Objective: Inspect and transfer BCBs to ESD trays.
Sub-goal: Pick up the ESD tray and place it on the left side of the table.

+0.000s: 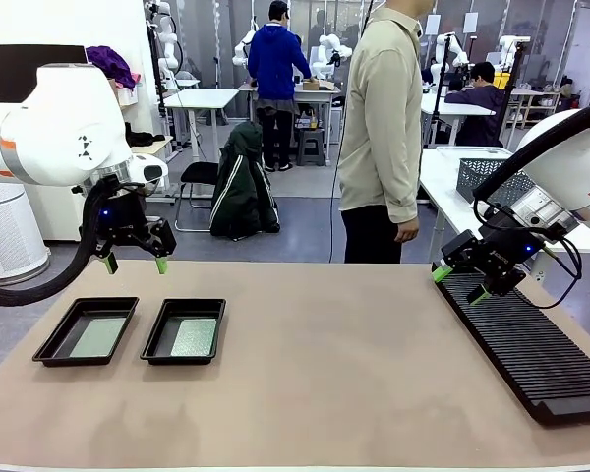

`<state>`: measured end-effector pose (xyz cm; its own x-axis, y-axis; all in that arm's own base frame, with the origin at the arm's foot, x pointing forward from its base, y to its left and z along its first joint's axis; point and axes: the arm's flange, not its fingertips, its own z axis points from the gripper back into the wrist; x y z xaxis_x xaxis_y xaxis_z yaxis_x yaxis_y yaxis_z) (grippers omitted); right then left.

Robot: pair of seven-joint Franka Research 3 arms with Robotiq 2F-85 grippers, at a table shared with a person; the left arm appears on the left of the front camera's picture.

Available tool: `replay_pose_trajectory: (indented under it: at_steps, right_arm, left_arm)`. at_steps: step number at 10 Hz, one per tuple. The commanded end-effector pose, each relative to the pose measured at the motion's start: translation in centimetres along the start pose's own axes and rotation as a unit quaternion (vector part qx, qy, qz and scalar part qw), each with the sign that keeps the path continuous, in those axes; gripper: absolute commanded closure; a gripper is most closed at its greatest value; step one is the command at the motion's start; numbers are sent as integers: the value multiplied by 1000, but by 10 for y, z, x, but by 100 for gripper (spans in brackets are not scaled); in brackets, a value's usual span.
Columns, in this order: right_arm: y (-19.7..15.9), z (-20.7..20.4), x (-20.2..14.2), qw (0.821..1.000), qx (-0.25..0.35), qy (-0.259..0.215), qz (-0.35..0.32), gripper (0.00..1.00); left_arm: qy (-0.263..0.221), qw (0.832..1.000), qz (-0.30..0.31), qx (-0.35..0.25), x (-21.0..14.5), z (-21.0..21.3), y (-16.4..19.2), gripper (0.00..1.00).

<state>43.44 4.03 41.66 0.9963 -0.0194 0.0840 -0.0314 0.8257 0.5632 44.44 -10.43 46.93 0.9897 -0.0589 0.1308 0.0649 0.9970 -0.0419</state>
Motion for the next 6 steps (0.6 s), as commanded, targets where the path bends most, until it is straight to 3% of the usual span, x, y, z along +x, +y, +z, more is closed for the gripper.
replay_pose_trajectory:
  at_steps: [1, 6]
  right_arm:
    - [1, -2, 1, 1000, -3, -3, -10, 0]
    - [1, -2, 1, 1000, -3, -3, -10, 0]
  left_arm:
    - [-2, 1000, 3, -3, -1, -4, 1, 0]
    - [-2, 1000, 3, -3, -1, -4, 1, 0]
